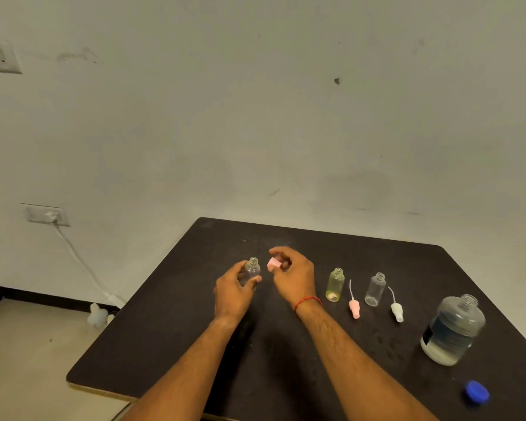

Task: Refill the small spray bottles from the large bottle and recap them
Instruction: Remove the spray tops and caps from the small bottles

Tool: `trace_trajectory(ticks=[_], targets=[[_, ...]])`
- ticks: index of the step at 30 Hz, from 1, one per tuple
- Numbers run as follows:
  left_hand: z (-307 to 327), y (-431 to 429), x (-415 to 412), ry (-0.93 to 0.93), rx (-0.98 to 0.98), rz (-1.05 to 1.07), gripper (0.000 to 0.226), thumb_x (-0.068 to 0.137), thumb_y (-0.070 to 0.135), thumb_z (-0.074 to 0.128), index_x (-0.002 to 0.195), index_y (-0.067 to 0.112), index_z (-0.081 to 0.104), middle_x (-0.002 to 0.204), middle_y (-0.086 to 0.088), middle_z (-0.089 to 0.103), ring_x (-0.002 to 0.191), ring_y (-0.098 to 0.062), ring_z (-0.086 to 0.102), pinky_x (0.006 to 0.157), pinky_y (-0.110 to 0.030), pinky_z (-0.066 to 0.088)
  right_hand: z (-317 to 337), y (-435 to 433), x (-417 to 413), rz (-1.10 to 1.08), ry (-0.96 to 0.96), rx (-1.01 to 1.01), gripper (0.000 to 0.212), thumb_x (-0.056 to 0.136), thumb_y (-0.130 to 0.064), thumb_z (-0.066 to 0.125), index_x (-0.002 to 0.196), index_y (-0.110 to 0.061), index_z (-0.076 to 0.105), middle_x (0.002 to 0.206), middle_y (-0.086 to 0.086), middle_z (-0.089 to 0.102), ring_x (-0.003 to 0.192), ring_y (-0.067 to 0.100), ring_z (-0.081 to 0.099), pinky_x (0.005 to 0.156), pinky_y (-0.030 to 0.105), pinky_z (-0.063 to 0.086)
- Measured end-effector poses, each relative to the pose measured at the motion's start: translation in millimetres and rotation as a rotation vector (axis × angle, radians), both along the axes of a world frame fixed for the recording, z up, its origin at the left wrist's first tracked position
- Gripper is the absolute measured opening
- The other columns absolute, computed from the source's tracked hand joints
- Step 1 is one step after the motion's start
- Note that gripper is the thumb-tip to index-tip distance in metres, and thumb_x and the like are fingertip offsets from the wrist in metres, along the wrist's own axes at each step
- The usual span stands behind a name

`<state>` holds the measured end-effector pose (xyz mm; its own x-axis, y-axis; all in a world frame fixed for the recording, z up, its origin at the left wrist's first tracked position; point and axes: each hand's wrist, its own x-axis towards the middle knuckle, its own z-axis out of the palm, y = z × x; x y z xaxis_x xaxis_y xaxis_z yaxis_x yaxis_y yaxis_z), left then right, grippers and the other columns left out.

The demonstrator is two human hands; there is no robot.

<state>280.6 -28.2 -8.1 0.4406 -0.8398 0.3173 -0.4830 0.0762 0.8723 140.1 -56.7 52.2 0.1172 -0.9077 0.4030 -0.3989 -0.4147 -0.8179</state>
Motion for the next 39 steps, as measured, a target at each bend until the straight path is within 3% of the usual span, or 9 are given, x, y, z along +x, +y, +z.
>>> trace_trajectory(ticks=[5,8,11,17,23,26,29,35,39], targets=[[-3.9,-4.9,3.3,-0.005,0.008,0.004,0.047,0.084,0.028,0.081,0.128,0.023,0.065,0.114,0.007,0.072,0.104,-0.006,0.065,0.094,-0.028,0.055,-31.5,4.2,1.5,-0.103,-0.017,0.083,0.016,0.082,-0.018,0.073,0.096,-0.025,0.074,0.090,-0.011,0.070,0.081,0.000,0.066,0.076,0.018,0.056],[-5.8,-7.0,4.9,-0.011,0.019,0.008,0.044,0.085,0.026,0.079,0.126,0.023,0.065,0.114,0.007,0.072,0.104,-0.006,0.064,0.094,-0.028,0.054,-39.4,10.5,3.5,-0.164,0.006,0.102,0.004,0.084,-0.022,0.072,0.087,-0.024,0.071,0.080,-0.012,0.069,0.073,-0.002,0.065,0.063,0.002,0.044],[-8.9,-10.6,6.5,0.001,0.038,-0.002,0.042,0.086,0.026,0.078,0.126,0.024,0.065,0.116,0.006,0.071,0.108,-0.008,0.065,0.095,-0.028,0.054,-49.9,12.3,4.9,-0.201,0.046,0.111,0.002,0.085,-0.025,0.072,0.083,-0.026,0.070,0.076,-0.014,0.068,0.069,-0.004,0.064,0.058,-0.002,0.038],[-15.6,-18.9,7.4,0.010,0.074,-0.017,0.048,0.087,0.026,0.078,0.132,0.023,0.062,0.122,0.004,0.070,0.115,-0.011,0.064,0.101,-0.037,0.055,-72.7,7.5,9.6,-0.206,0.183,0.139,0.005,0.087,-0.026,0.068,0.090,-0.029,0.071,0.080,-0.011,0.070,0.075,0.001,0.065,0.072,0.019,0.055],[-20.6,-24.4,4.8,0.024,0.079,-0.050,0.045,0.087,0.023,0.077,0.130,0.022,0.063,0.117,0.007,0.071,0.110,-0.010,0.066,0.098,-0.033,0.055,-74.1,3.7,13.1,-0.206,0.226,0.139,0.009,0.089,-0.019,0.065,0.090,-0.025,0.072,0.080,-0.008,0.070,0.072,0.004,0.063,0.067,0.015,0.048],[-22.2,-26.0,3.5,0.038,0.086,-0.071,0.046,0.089,0.021,0.076,0.132,0.022,0.062,0.115,0.013,0.067,0.110,-0.008,0.064,0.099,-0.031,0.054,-73.9,1.6,14.6,-0.213,0.264,0.139,0.011,0.089,-0.017,0.062,0.091,-0.022,0.071,0.082,-0.004,0.069,0.076,0.010,0.064,0.071,0.022,0.052],[-22.8,-29.1,1.9,0.042,0.089,-0.086,0.049,0.090,0.020,0.075,0.136,0.022,0.060,0.122,0.007,0.069,0.112,-0.008,0.064,0.101,-0.032,0.054,-74.0,0.2,16.1,-0.223,0.294,0.122,0.011,0.089,-0.016,0.059,0.087,-0.018,0.069,0.080,0.000,0.068,0.079,0.017,0.064,0.074,0.031,0.055],[-21.0,-36.2,0.5,0.047,0.118,-0.108,0.050,0.092,0.018,0.072,0.139,0.021,0.057,0.127,0.000,0.068,0.116,-0.013,0.064,0.103,-0.032,0.052,-71.1,-1.6,17.8,-0.233,0.331,0.107,0.010,0.092,-0.017,0.057,0.090,-0.016,0.067,0.082,0.003,0.067,0.080,0.019,0.064,0.074,0.035,0.055],[-21.5,-34.9,-1.6,0.061,0.120,-0.109,0.049,0.094,0.015,0.069,0.140,0.019,0.055,0.126,0.001,0.068,0.113,-0.010,0.063,0.090,-0.015,0.047,-68.7,-0.9,16.8,-0.228,0.339,0.110,0.010,0.093,-0.020,0.055,0.092,-0.017,0.065,0.083,0.004,0.067,0.079,0.021,0.064,0.072,0.035,0.055]])
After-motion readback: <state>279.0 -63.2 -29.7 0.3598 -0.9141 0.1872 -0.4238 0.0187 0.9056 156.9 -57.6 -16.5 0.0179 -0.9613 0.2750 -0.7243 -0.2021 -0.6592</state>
